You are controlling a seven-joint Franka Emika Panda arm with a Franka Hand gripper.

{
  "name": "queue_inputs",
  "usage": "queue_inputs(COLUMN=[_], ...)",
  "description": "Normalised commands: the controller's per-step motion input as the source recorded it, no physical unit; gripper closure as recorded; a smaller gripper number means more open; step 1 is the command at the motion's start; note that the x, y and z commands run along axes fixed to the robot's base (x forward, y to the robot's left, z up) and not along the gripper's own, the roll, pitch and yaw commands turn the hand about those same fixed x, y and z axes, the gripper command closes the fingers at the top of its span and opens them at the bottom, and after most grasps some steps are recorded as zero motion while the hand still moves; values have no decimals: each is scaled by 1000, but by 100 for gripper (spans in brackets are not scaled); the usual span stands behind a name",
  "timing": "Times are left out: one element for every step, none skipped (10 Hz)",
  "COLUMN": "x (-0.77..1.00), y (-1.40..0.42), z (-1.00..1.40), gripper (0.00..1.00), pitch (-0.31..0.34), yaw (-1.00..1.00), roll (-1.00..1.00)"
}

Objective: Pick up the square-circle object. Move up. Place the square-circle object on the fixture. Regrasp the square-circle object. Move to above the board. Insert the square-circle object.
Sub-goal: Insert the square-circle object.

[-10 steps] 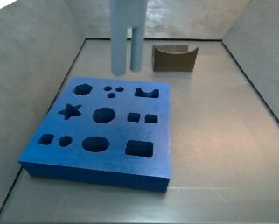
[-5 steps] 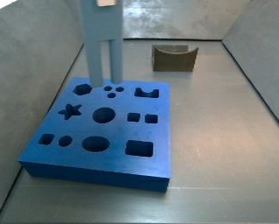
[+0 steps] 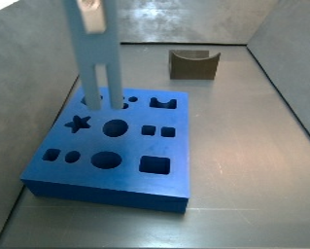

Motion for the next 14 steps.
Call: queue_inputs(x=[-491, -497, -494, -474, -466, -540, -389, 34, 0, -180, -34, 0, 0, -186], y=[-289, -286, -286, -331, -534, -471, -89, 0, 9, 0, 0, 0, -146, -123], z=[-494, -526, -371, -186, 0, 126, 74, 0, -103, -11, 0, 26, 34, -29], gripper=[100, 100, 100, 100, 100, 100, 100, 100, 100, 100, 100, 100, 100, 100], pitch=[-237, -246, -269, -309, -286, -306, -377, 0, 0, 0, 163, 217, 140, 83], yaw=[-489, -483, -449, -397, -297, -260, -74, 23, 143, 54, 0, 0, 0, 0], roll=[-191, -223, -371, -506, -294, -169, -114, 0, 366, 634, 340, 294, 180, -106])
